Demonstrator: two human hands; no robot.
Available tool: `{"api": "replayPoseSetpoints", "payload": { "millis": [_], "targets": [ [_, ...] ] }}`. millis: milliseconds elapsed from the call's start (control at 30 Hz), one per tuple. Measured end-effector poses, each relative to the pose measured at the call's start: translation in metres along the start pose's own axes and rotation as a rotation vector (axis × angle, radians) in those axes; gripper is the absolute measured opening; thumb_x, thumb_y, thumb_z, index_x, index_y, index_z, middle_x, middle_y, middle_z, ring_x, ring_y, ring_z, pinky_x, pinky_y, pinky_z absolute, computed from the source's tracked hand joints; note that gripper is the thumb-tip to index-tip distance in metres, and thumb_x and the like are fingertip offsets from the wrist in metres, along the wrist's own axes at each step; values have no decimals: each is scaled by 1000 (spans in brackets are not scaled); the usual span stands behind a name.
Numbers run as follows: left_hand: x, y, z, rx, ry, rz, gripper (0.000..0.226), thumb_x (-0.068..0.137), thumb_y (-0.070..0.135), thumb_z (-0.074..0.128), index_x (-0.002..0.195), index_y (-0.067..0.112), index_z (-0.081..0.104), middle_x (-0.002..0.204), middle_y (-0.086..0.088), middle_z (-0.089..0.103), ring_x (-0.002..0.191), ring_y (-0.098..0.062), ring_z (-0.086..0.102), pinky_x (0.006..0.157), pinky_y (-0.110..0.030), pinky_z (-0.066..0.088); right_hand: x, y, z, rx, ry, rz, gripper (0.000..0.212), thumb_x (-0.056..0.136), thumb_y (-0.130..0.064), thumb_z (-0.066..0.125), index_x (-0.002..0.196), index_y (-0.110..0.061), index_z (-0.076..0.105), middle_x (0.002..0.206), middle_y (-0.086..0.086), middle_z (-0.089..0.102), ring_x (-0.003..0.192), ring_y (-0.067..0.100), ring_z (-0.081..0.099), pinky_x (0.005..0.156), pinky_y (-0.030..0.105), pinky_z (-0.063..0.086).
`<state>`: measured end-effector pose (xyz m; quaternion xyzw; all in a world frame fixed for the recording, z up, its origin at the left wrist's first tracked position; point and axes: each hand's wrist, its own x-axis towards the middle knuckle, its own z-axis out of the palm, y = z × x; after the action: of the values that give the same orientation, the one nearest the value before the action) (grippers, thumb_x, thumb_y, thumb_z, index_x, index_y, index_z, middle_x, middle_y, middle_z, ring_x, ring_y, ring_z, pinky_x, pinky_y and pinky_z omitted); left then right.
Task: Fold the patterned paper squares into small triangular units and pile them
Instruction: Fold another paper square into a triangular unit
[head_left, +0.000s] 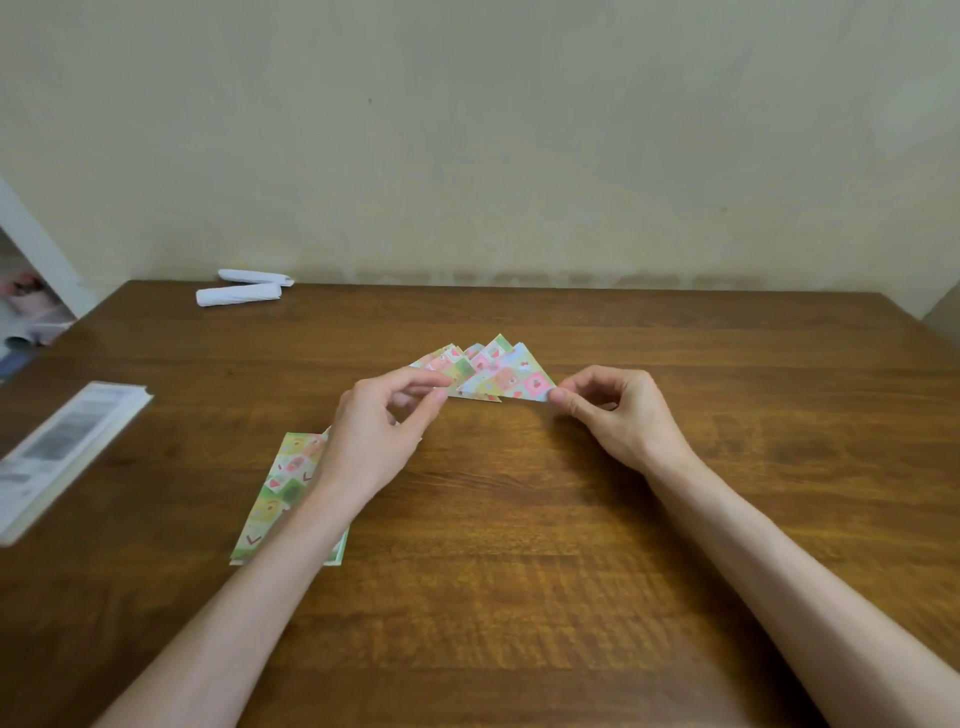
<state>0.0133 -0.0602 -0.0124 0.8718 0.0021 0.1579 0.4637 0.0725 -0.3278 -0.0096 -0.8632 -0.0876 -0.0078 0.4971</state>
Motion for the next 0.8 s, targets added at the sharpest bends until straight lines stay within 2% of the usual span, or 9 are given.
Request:
{"api": "replayPoseSetpoints", "payload": {
  "millis": [67, 167, 333, 467, 533, 700, 800],
  "targets": [
    [1, 0, -1, 12, 12, -2, 16, 97, 28, 70, 110, 30, 79, 100, 19, 75, 89, -1, 68, 56, -10, 40, 8, -1, 3, 1, 7, 6, 13, 87, -44, 79, 87, -32, 80, 84, -10, 75, 80, 10, 67, 70, 31, 55],
    [1, -1, -2, 31, 21, -10, 15, 97, 29, 70, 109, 31, 79, 101, 19, 75, 91, -1, 68, 59, -11, 40, 17, 0, 9, -18, 27, 8, 15, 84, -46, 82, 84, -31, 80, 77, -8, 73, 69, 7, 58, 65, 29, 50],
    [3, -6, -3, 7, 34, -15, 13, 97, 29, 70, 105, 33, 79, 101, 19, 76, 89, -3, 69, 62, -20, 42, 21, 4, 18, -145, 48, 3, 13, 85, -44, 82, 83, -32, 79, 78, -13, 71, 76, 5, 62, 69, 25, 51],
    [4, -8, -5, -3, 60, -32, 14, 98, 29, 69, 105, 35, 79, 105, 20, 75, 89, -2, 68, 60, -29, 50, 20, 9, 28, -242, 130, -57, 13, 85, -41, 81, 92, -31, 77, 76, -16, 70, 84, 10, 65, 80, 38, 56],
    [5, -7, -6, 11, 68, -48, 14, 98, 29, 68, 106, 36, 78, 108, 21, 74, 93, 2, 67, 66, -32, 57, 19, 9, 30, -243, 137, -75, 17, 85, -41, 80, 98, -30, 75, 76, -15, 69, 87, 14, 65, 83, 43, 56],
    [7, -6, -11, -16, 119, -51, 16, 99, 24, 67, 102, 35, 78, 99, 22, 75, 92, 0, 69, 70, -33, 56, 15, 4, 32, -250, 168, -129, 16, 89, -41, 75, 99, -29, 73, 76, -12, 67, 82, 14, 62, 79, 41, 55],
    [8, -7, -15, -32, 117, -60, 17, 101, 23, 65, 104, 34, 77, 101, 20, 75, 95, 1, 69, 69, -26, 54, 12, -3, 37, -299, 185, -198, 17, 92, -43, 72, 102, -29, 72, 83, -12, 64, 82, 11, 60, 74, 38, 54]
  ]
}}
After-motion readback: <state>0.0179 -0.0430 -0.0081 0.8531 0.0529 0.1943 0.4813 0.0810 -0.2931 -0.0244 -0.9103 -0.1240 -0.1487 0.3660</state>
